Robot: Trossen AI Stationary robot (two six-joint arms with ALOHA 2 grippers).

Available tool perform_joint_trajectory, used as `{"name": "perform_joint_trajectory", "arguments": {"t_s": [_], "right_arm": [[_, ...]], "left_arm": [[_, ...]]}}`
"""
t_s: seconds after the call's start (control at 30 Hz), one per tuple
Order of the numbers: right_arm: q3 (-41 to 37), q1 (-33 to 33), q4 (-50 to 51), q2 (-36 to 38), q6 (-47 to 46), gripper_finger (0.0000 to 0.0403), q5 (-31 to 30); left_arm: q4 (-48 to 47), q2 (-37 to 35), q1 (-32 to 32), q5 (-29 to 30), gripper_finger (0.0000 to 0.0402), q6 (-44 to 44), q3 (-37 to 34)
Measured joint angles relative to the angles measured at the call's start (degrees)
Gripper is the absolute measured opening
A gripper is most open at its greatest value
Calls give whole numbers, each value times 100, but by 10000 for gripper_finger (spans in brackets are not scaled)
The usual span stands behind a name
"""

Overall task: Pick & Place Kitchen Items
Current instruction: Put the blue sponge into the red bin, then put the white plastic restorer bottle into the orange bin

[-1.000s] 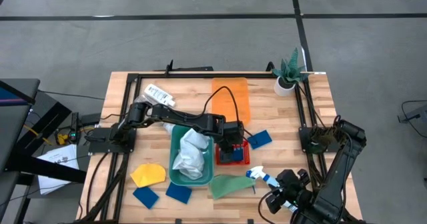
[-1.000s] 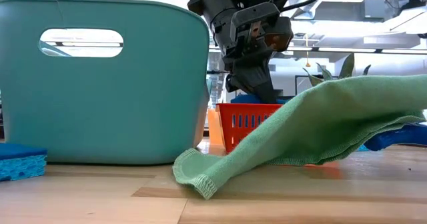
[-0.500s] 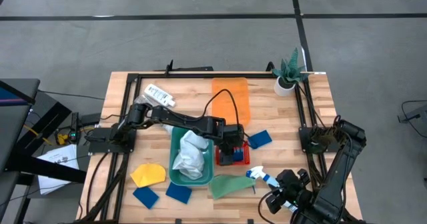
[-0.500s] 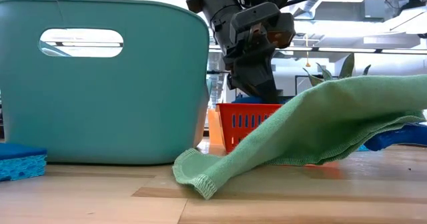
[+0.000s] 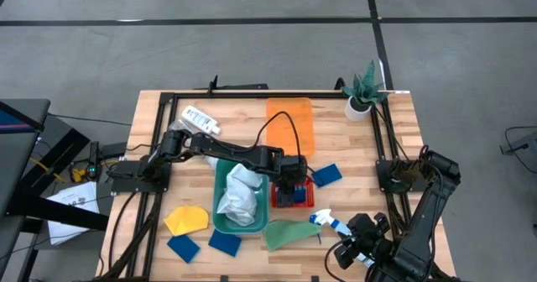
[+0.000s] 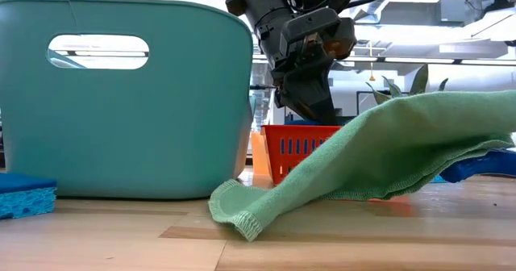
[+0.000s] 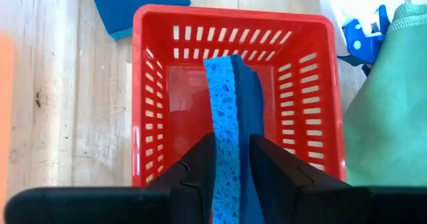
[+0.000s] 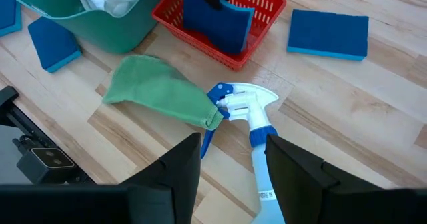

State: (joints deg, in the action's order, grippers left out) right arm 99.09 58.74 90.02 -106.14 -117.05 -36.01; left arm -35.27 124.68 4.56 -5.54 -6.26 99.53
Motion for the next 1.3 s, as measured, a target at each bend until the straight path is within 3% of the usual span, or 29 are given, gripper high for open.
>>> {"name": "perform_joint_trajectory", "arguments": {"t_s": [0.57, 0.77, 0.93, 1.13, 1.3], "right_arm": [[2, -7, 4, -3, -3, 159, 0], [4, -51, 1, -3, -3, 159, -34], [4, -240, -1, 137, -36, 159, -485], [4, -777, -2, 456, 786, 159, -756], [4, -1350, 0, 842, 1722, 159, -238]], "left_arm": [[366, -472, -13, 157, 88, -1, 9], [406, -995, -11, 156, 88, 164, 8], [421, -1649, -2, 153, 88, 544, 4], [355, -2514, -2, 174, 88, 562, 4], [250, -3176, 2, 272, 88, 439, 4]]}}
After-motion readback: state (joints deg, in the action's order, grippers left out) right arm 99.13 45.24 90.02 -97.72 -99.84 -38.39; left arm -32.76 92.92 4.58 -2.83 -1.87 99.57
